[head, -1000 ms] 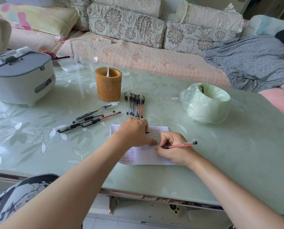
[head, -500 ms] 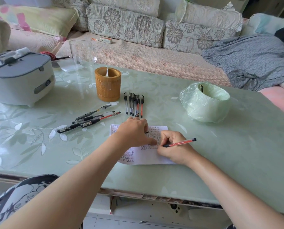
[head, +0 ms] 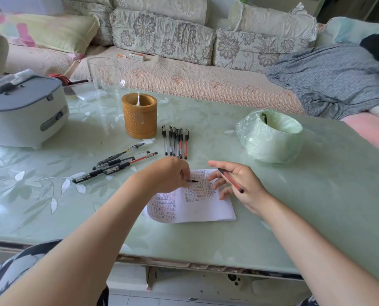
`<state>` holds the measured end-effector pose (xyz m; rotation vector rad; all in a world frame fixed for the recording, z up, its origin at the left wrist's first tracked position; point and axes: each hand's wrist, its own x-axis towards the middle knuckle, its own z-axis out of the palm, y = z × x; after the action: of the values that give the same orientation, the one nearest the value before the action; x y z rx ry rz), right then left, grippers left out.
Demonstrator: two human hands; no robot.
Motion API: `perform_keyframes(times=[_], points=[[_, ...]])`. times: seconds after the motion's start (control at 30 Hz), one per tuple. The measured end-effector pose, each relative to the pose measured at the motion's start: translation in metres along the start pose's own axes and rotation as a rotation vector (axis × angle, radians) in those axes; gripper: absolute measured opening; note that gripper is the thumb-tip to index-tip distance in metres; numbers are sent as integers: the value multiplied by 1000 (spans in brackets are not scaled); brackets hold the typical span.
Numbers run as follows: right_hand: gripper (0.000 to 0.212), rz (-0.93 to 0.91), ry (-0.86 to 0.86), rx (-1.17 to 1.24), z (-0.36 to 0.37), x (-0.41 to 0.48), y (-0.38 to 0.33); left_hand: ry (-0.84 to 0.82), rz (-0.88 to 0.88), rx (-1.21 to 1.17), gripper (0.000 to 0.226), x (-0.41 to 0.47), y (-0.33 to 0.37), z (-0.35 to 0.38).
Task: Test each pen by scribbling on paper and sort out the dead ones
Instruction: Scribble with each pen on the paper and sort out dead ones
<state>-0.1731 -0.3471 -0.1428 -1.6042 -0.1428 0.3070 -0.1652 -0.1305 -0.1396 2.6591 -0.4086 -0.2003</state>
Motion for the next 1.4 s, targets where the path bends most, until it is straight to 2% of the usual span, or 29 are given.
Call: perform_keyframes(times=[0.13, 0.2, 0.4, 0.53, 1.0, 1.2, 1.33, 1.4], points=[[44, 48, -65, 143, -3, 1, -7, 80, 22, -12, 13, 0, 1, -3], [39, 22, -57, 88, -3, 2, -9, 100, 21, -15, 16, 0, 2, -5], [30, -145, 104, -537, -1, 11, -6, 112, 24, -53, 20, -2, 5, -10], [14, -163, 143, -861, 0, 13, -6, 127, 15, -46, 22, -2, 5, -10], [18, -230, 147, -1052, 5, 11, -11, 171, 1, -58, 21, -5, 9, -11], [21, -295, 34, -1051, 14, 9, -7, 77, 24, -91, 17, -6, 15, -7], [25, -365, 12, -1331, 17, 3, -8, -11, 2, -218, 19, -8, 19, -8], [44, -445, 33, -1451, 19, -1, -8, -35, 2, -293, 16, -10, 23, -7]])
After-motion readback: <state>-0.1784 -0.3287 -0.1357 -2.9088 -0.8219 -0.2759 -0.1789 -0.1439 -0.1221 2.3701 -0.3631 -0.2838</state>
